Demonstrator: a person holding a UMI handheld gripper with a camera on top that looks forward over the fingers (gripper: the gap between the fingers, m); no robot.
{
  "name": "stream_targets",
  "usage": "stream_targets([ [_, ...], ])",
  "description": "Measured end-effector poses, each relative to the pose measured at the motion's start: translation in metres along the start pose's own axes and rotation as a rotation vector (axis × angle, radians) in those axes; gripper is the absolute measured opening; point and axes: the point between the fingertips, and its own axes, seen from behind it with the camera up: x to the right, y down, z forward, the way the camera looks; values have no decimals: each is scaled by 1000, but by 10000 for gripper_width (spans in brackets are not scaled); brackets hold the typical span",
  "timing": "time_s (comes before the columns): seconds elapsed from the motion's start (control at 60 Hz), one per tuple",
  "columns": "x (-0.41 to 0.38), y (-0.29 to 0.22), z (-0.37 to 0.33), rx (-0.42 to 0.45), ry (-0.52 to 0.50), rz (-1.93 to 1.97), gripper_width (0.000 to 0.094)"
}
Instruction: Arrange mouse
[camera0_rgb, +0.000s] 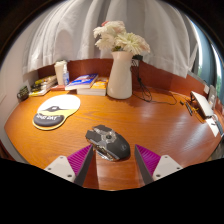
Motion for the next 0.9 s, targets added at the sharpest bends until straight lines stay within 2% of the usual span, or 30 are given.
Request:
stream_targets([
  [0.233,10,-33,46,-6,-33,14,816],
  [0.367,17,-42,63,-25,-33,55,724],
  [0.483,15,-45,70,-42,-50,93,561],
  [0.667,19,-47,72,-24,-9,82,474],
  [0.817,19,-45,72,-46,-1,89,356],
  [0.9,17,-46,74,-74,-1,89,354],
])
